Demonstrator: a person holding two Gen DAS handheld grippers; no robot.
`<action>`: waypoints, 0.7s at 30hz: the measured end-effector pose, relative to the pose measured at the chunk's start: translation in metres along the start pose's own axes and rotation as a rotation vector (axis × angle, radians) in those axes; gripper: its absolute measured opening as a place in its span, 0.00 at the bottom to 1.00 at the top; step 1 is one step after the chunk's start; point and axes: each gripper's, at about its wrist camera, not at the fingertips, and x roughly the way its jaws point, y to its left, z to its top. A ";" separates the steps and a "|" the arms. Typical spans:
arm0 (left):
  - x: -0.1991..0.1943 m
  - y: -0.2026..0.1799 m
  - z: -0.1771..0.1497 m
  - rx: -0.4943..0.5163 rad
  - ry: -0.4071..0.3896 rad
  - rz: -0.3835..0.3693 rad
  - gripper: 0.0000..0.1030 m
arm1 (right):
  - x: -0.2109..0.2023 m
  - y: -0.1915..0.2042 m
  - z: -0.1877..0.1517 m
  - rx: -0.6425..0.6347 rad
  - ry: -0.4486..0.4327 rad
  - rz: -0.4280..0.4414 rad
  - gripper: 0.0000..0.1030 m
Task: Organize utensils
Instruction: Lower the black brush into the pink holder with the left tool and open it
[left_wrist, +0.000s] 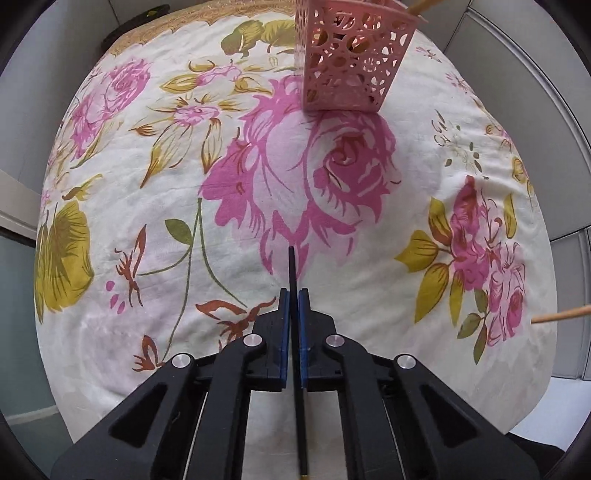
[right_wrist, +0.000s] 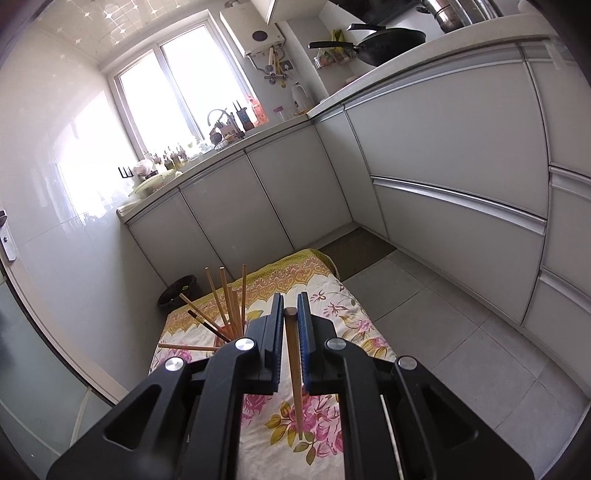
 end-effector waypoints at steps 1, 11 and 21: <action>-0.009 -0.002 -0.007 0.024 -0.040 0.019 0.03 | -0.002 0.001 0.000 -0.001 -0.003 0.001 0.08; -0.157 -0.033 -0.051 0.113 -0.501 -0.021 0.03 | -0.017 0.010 0.002 -0.012 -0.038 0.015 0.08; -0.202 -0.058 -0.083 0.123 -0.641 -0.076 0.03 | -0.044 0.019 -0.004 -0.047 -0.036 0.012 0.08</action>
